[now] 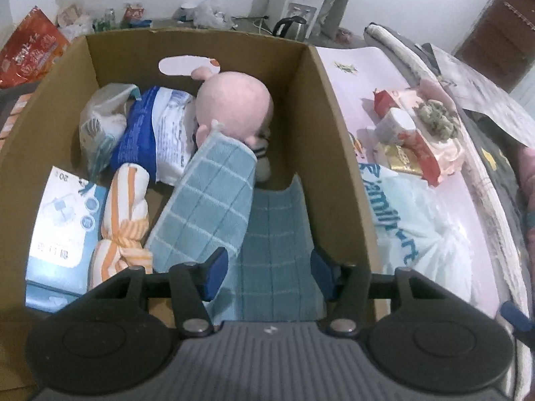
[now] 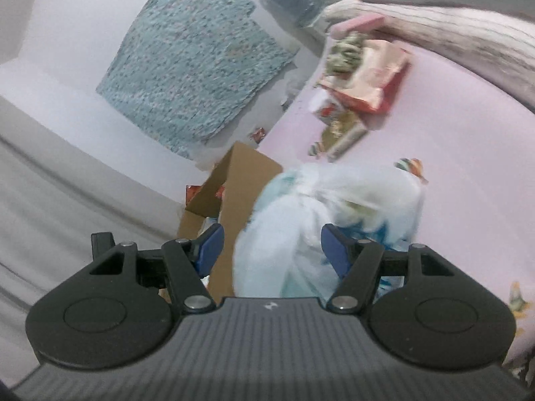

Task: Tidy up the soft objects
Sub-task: 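Reach the left gripper into the box toward the blue towel edge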

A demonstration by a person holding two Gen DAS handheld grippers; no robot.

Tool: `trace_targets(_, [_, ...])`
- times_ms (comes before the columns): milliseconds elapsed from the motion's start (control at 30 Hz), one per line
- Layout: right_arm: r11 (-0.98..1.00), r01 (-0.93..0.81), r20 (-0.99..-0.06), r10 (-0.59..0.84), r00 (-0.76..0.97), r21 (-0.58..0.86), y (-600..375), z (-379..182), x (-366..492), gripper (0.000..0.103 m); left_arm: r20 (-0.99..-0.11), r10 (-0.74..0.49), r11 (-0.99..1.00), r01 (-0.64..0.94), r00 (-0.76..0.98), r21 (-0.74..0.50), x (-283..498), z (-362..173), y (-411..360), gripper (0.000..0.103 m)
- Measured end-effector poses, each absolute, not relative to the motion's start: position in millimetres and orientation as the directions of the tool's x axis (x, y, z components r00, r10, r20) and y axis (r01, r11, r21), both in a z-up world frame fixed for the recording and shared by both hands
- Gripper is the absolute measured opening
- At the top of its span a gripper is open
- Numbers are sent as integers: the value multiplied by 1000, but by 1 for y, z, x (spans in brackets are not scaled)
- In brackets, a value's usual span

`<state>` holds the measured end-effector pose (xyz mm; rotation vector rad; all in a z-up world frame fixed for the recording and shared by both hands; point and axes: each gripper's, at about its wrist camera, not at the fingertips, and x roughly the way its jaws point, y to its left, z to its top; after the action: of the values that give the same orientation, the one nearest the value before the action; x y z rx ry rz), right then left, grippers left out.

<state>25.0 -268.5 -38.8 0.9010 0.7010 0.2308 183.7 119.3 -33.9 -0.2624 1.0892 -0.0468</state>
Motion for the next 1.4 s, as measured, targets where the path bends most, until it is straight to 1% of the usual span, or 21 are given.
trace_targets(133, [604, 127, -472, 457, 754, 787, -274, -55, 24, 65, -871, -182, 977, -12, 455, -211, 170, -30, 117, 61])
trace_targets(300, [592, 131, -479, 480, 735, 795, -270, -67, 27, 65, -905, -149, 984, 153, 398, -95, 154, -37, 104, 68])
trace_targets(400, [581, 132, -482, 503, 717, 803, -265, -75, 32, 65, -924, -140, 969, 242, 357, -54, 149, -45, 96, 69])
trace_targets(500, [573, 137, -487, 519, 703, 808, -260, -81, 36, 65, -935, -149, 944, 327, 321, -39, 150, -54, 88, 73])
trace_targets(600, [567, 149, -495, 525, 692, 810, -258, -88, 41, 65, -935, -168, 932, 358, 312, -48, 158, -57, 88, 78])
trace_targets(700, [563, 162, -501, 523, 690, 811, -257, -92, 44, 65, -941, -119, 921, 390, 317, 14, 165, -64, 85, 78])
trace_targets(800, [565, 169, -506, 517, 691, 808, -258, -94, 47, 65, -947, -100, 908, 418, 305, 39, 171, -70, 84, 78])
trace_targets(1067, [566, 182, -517, 513, 685, 804, -261, -101, 58, 65, -940, -20, 816, 549, 340, 181, 165, -82, 65, 78])
trace_targets(1167, [561, 192, -521, 515, 680, 805, -261, -106, 61, 65, -942, -3, 788, 580, 336, 205, 165, -86, 58, 81])
trace_targets(1400, [558, 202, -527, 515, 676, 805, -261, -110, 67, 66, -950, 47, 728, 641, 308, 244, 171, -98, 47, 81])
